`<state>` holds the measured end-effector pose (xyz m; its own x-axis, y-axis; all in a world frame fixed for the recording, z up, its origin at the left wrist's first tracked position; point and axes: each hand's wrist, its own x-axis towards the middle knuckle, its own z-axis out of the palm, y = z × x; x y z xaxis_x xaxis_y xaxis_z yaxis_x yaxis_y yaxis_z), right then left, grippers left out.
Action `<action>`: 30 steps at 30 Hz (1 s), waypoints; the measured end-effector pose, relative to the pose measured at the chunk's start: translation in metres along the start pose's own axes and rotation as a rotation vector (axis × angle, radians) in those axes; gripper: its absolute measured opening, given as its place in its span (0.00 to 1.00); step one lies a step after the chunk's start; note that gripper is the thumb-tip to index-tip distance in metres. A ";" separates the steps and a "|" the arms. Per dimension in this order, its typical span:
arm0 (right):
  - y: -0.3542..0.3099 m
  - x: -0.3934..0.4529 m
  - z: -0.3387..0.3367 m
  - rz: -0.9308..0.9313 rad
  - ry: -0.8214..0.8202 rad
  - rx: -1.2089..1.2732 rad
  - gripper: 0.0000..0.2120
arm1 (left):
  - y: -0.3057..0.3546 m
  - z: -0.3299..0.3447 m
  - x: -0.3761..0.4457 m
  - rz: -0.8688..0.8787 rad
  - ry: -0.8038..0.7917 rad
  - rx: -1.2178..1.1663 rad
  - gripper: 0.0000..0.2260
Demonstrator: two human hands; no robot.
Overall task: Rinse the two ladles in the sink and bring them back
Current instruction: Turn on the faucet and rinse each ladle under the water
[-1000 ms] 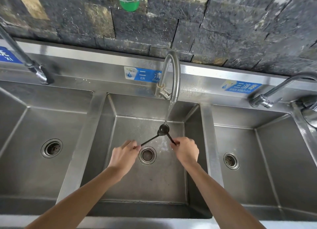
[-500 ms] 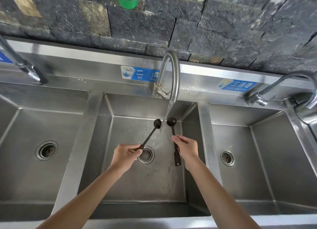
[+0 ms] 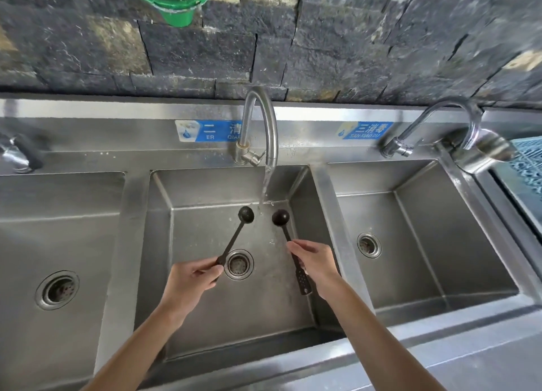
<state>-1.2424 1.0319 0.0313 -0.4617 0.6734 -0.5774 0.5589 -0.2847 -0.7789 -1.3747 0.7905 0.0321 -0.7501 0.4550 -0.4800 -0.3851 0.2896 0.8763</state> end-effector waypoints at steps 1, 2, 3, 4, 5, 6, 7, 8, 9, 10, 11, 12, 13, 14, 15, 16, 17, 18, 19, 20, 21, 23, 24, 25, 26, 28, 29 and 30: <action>0.002 -0.003 -0.005 -0.004 0.019 0.001 0.05 | 0.001 0.000 -0.001 0.010 -0.015 0.009 0.17; 0.005 -0.007 -0.012 -0.005 0.037 0.003 0.05 | 0.001 0.001 -0.003 0.020 -0.030 0.019 0.17; 0.008 -0.011 -0.019 -0.001 0.054 0.005 0.04 | 0.001 0.004 -0.004 0.036 -0.046 0.030 0.17; 0.012 -0.014 -0.026 0.004 0.068 0.011 0.02 | -0.001 0.007 -0.005 0.049 -0.063 0.040 0.16; 0.017 -0.017 -0.035 0.006 0.082 0.019 0.01 | -0.002 0.013 -0.006 0.057 -0.081 0.045 0.16; 0.021 -0.020 -0.044 0.007 0.099 0.027 0.02 | -0.004 0.019 -0.008 0.054 -0.098 0.045 0.14; 0.026 -0.022 -0.053 0.009 0.118 0.034 0.02 | -0.006 0.026 -0.009 0.045 -0.114 0.043 0.13; 0.031 -0.023 -0.063 0.013 0.138 0.041 0.03 | -0.008 0.034 -0.010 0.033 -0.127 0.042 0.12; 0.035 -0.024 -0.073 0.016 0.154 0.048 0.03 | -0.010 0.043 -0.011 0.022 -0.138 0.040 0.13; 0.039 -0.025 -0.083 0.017 0.163 0.059 0.04 | -0.012 0.053 -0.012 0.011 -0.148 0.039 0.13; 0.043 -0.025 -0.093 0.020 0.165 0.075 0.04 | -0.013 0.064 -0.012 0.001 -0.158 0.038 0.13; 0.047 -0.024 -0.103 0.027 0.167 0.089 0.03 | -0.013 0.075 -0.013 -0.011 -0.169 0.037 0.13; 0.051 -0.023 -0.114 0.036 0.170 0.093 0.03 | -0.012 0.087 -0.014 -0.023 -0.179 0.035 0.12; 0.055 -0.020 -0.125 0.045 0.178 0.091 0.03 | -0.011 0.101 -0.015 -0.035 -0.185 0.030 0.12; 0.058 -0.018 -0.135 0.052 0.186 0.091 0.03 | -0.010 0.115 -0.016 -0.047 -0.191 0.025 0.11; 0.061 -0.015 -0.146 0.056 0.192 0.093 0.03 | -0.009 0.130 -0.017 -0.059 -0.200 0.024 0.11; 0.064 -0.012 -0.157 0.055 0.195 0.092 0.04 | -0.008 0.146 -0.018 -0.071 -0.210 0.024 0.10; 0.066 -0.007 -0.170 0.052 0.197 0.084 0.06 | -0.007 0.163 -0.020 -0.082 -0.218 0.020 0.10; 0.068 -0.002 -0.183 0.055 0.200 0.081 0.06 | -0.007 0.181 -0.022 -0.097 -0.221 0.012 0.10; 0.070 0.003 -0.197 0.066 0.201 0.087 0.05 | -0.006 0.200 -0.023 -0.116 -0.216 0.001 0.10; 0.071 0.009 -0.211 0.079 0.200 0.102 0.03 | -0.005 0.219 -0.024 -0.139 -0.205 -0.014 0.10; 0.075 0.023 -0.238 0.103 0.196 0.144 0.03 | -0.003 0.262 -0.025 -0.202 -0.170 -0.058 0.10; 0.077 0.031 -0.251 0.119 0.196 0.170 0.03 | -0.003 0.285 -0.024 -0.241 -0.153 -0.088 0.10; 0.078 0.040 -0.264 0.138 0.198 0.201 0.03 | -0.003 0.307 -0.022 -0.278 -0.140 -0.118 0.10; 0.081 0.050 -0.276 0.159 0.200 0.234 0.01 | -0.003 0.331 -0.020 -0.311 -0.131 -0.138 0.10; 0.086 0.073 -0.298 0.183 0.200 0.280 0.01 | -0.007 0.375 -0.013 -0.368 -0.120 -0.168 0.10; 0.090 0.085 -0.307 0.189 0.202 0.291 0.03 | -0.010 0.396 -0.009 -0.389 -0.107 -0.183 0.09; 0.094 0.098 -0.314 0.201 0.206 0.298 0.03 | -0.015 0.416 -0.004 -0.404 -0.088 -0.196 0.09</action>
<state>-1.0183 1.2853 -0.0215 -0.1993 0.6981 -0.6877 0.3864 -0.5889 -0.7098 -1.1426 1.1345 0.0028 -0.4733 0.4104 -0.7795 -0.7384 0.2976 0.6051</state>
